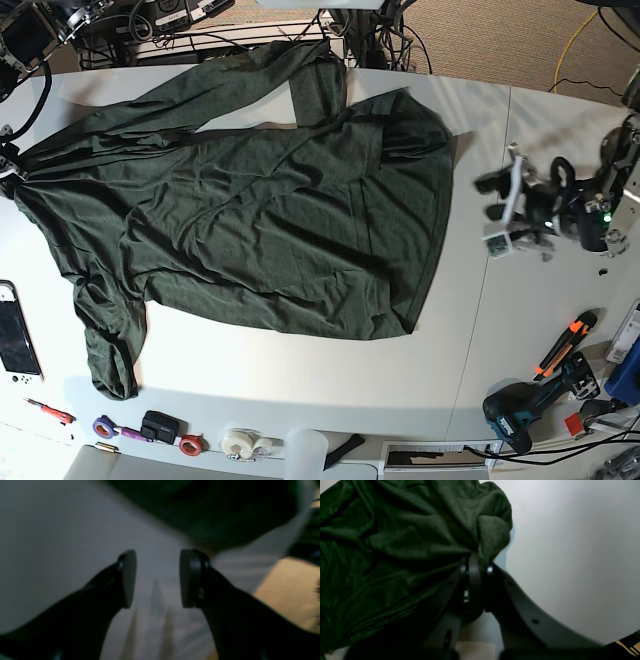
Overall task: Layout the t-shirt on the table in an organized manner, then fold the t-shirt properly
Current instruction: 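Drag the held side edge with the left gripper toward the hem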
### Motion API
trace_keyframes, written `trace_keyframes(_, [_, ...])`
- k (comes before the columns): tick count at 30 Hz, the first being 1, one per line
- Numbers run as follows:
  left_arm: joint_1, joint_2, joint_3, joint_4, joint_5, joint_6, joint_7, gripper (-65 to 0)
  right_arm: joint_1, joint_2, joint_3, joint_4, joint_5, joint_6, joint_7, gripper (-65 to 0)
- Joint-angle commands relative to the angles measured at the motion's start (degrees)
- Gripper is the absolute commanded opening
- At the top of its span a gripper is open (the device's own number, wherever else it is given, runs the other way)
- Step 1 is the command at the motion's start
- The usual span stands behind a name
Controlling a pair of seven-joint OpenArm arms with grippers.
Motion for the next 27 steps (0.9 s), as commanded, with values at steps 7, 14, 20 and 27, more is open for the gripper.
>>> trace_keyframes(7, [3.6,11.1,-0.5,0.6,-5.6,2.4,5.3,-37.9,0.6,1.7,0.4,0.7,0.8,0.0,0.6,-65.0])
trace_keyframes(14, [5.3,14.9,-0.5,0.6,-5.2,6.1,9.7,-33.4,0.6,1.7,0.4,0.7,0.7,0.0,0.6,-65.0])
trace_keyframes(20, [5.7,15.6,-0.5,0.6,-4.9,6.9,9.5,-33.4,0.6,1.7,0.4,0.7,0.7,0.0,0.6,-65.0])
trace_keyframes(27, [5.7,20.3,-0.5,0.6,-4.2,6.9,8.8,-33.4,0.6,1.7,0.4,0.7,0.7,0.0,0.6,-65.0])
